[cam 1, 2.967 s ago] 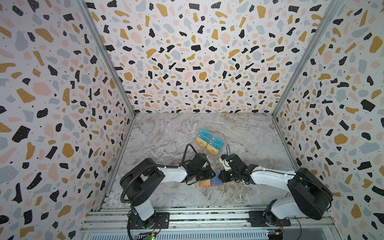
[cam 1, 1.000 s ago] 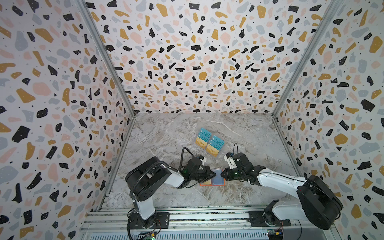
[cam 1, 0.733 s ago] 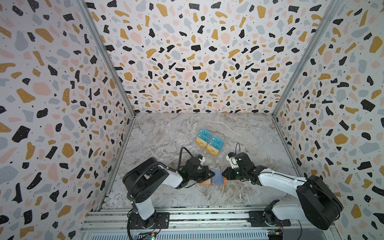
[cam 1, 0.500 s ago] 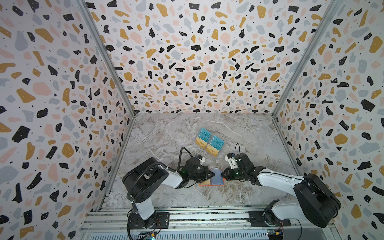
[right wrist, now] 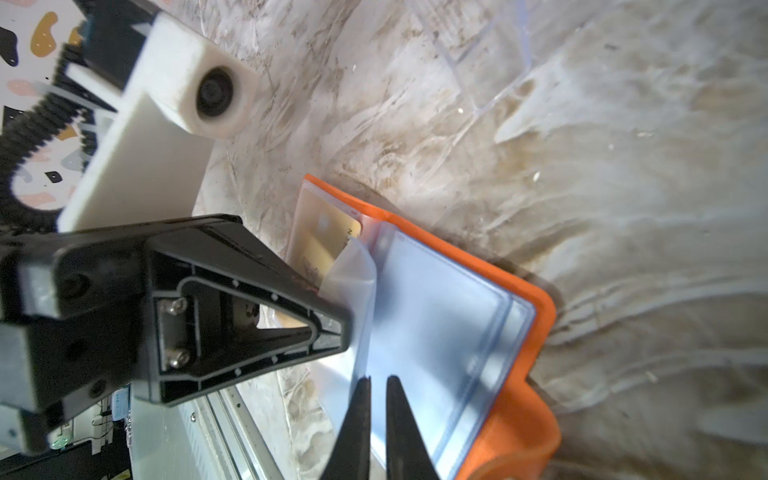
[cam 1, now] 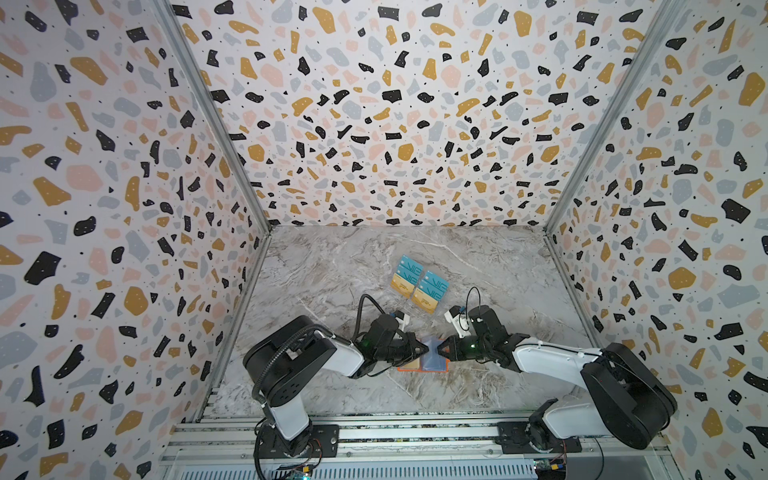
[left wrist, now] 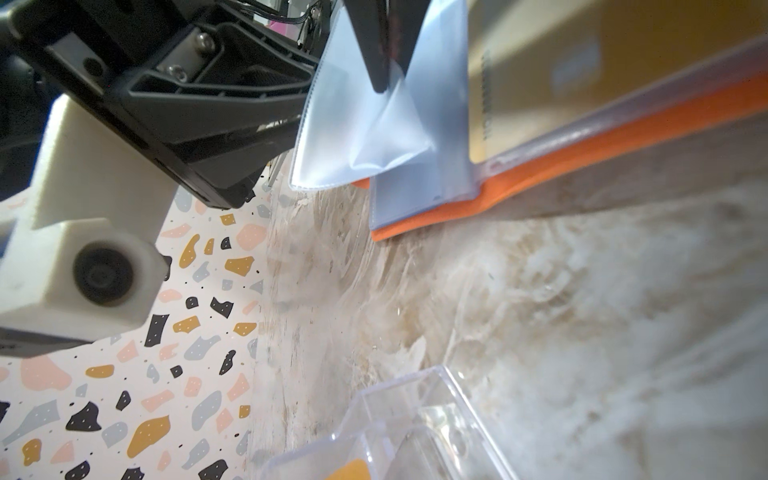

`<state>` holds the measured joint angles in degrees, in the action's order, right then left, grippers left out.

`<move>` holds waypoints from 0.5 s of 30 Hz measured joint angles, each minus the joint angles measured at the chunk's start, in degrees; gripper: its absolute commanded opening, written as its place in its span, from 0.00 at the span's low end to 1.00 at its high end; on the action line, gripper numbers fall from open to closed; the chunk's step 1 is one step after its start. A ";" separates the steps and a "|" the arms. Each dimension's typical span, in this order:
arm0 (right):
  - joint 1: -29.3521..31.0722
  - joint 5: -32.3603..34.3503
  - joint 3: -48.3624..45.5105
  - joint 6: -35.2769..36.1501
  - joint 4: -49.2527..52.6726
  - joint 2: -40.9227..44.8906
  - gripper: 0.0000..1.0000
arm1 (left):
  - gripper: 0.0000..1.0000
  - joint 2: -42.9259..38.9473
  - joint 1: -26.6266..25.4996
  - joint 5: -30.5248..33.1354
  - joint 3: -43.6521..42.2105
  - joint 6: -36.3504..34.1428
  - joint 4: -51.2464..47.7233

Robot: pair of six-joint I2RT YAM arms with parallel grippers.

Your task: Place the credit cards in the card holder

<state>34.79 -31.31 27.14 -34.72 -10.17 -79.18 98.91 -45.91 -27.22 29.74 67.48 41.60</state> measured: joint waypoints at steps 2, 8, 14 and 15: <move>0.00 -0.50 0.00 0.00 -0.39 -0.46 0.12 | 0.41 -0.55 0.00 0.02 -0.20 0.11 -0.20; 0.07 -1.29 0.00 0.09 -0.87 -1.70 0.12 | 0.62 -4.44 0.02 0.13 -0.22 -0.33 -1.92; 0.87 -2.14 0.00 0.09 -1.57 -1.75 0.12 | 0.65 -6.73 0.02 0.70 2.38 -3.52 -11.56; 1.07 -2.25 0.00 0.09 -1.90 -1.75 0.12 | 0.65 -7.28 0.02 1.27 3.48 -4.81 -15.02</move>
<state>35.86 -33.56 27.14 -34.63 -12.08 -80.93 91.64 -45.89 -25.96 33.21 62.67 26.59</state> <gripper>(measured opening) 0.119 0.647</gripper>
